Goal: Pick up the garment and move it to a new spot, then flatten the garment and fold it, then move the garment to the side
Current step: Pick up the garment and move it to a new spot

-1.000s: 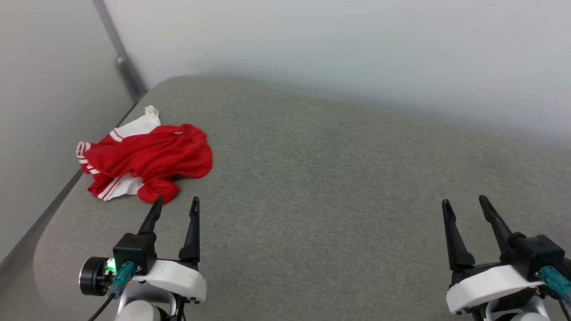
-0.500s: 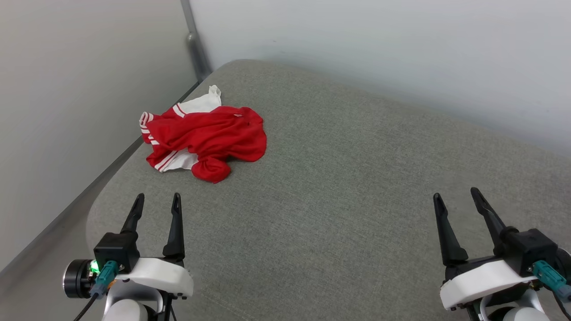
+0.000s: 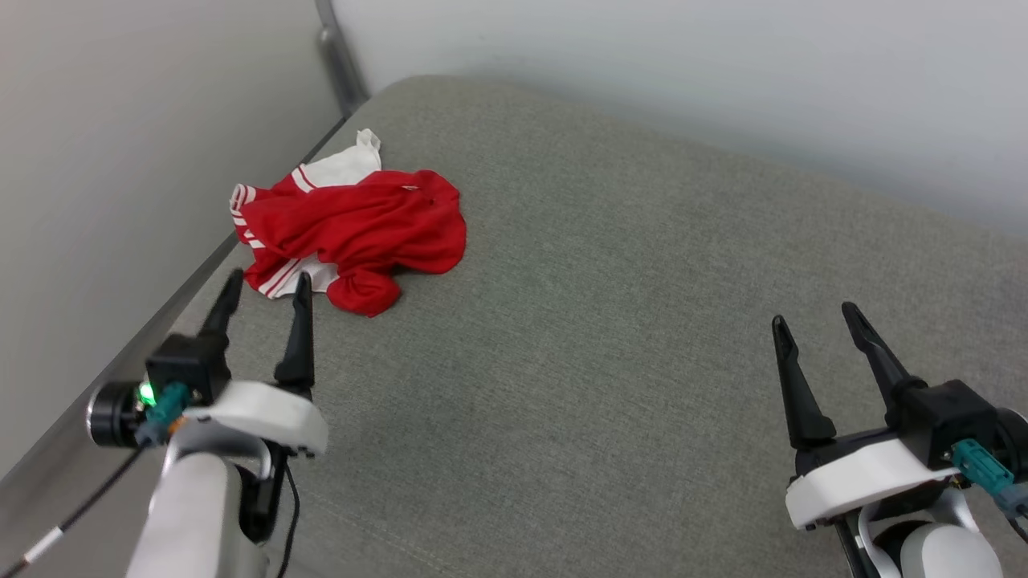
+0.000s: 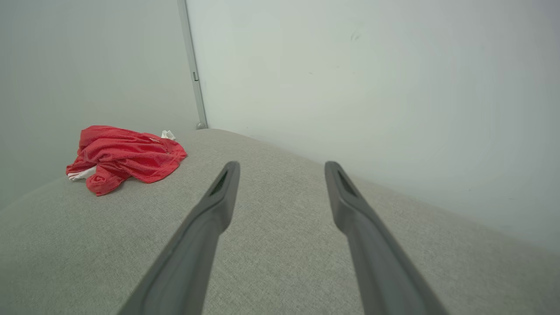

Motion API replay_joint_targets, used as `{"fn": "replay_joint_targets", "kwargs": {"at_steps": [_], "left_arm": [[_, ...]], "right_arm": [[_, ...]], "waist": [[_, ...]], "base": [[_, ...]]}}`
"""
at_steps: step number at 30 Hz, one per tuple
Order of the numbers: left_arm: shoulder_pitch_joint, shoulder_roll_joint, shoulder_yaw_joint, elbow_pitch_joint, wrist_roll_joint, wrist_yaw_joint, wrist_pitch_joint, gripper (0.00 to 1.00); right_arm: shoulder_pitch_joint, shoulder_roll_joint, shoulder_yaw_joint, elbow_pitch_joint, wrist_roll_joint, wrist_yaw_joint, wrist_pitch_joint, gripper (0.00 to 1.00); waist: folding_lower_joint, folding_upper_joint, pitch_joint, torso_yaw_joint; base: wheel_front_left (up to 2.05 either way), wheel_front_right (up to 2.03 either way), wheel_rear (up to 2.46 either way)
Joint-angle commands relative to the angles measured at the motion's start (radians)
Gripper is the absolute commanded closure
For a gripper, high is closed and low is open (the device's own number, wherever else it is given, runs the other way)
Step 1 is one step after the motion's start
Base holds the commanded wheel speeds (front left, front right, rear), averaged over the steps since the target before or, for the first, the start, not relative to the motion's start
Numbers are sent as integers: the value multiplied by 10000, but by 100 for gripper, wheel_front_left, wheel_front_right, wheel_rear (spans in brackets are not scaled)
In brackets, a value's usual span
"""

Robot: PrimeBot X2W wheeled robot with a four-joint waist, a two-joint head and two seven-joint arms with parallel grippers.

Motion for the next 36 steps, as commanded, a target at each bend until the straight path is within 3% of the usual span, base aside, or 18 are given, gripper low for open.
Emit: {"fn": "replay_joint_targets", "kwargs": {"at_steps": [1, 6, 13, 16, 22, 29, 34, 35, 36], "left_arm": [[-527, 145, 12, 172, -92, -66, 95, 0], [-2432, 807, 151, 840, -609, -218, 925, 0], [-5245, 2320, 232, 1776, -1795, -317, 3175, 0], [-6087, 3167, -323, 2326, -2155, -331, 4271, 0], [-6651, 4584, -1661, 3370, -3976, -325, 6386, 0], [-6034, 5256, -1872, 4856, -6267, -327, 8300, 0], [-5633, 4993, -1771, 6133, -6633, -62, 8669, 0], [-5652, 4972, -1770, 6222, -6582, -9, 8521, 31], [-5712, 4976, -1773, 6264, -6514, 28, 8302, 78]], "right_arm": [[-210, 4, 34, -130, -108, -3, 43, 0], [-756, 3, 167, -478, -420, -3, 289, 0], [-1881, 1, 509, -753, -906, -3, 363, 0], [-2261, 3, 630, -777, -879, -3, 292, 0], [-2774, 3, 812, -634, -780, -3, 67, 0], [-3035, 5, 816, -487, -698, -3, -110, 0], [-3027, 5, 689, -409, -713, -3, -174, 0], [-2997, 3, 649, -400, -722, -3, -169, 0], [-2969, 5, 620, -370, -733, -3, -157, 0]], "waist": [[0, 0, 406, -288], [0, 0, 1454, -952], [0, 0, 3353, -2002], [0, 0, 3930, -2349], [0, 0, 4716, -2985], [0, 0, 5204, -3409], [0, 0, 5188, -3449], [0, 0, 5143, -3425], [0, 0, 5076, -3391]], "base": [[0, 0, 0], [0, 0, 0], [0, 0, 0], [0, 0, 0], [0, 0, 0], [0, 0, 0], [0, 0, 0], [0, 0, 0], [0, 0, 0]]}}
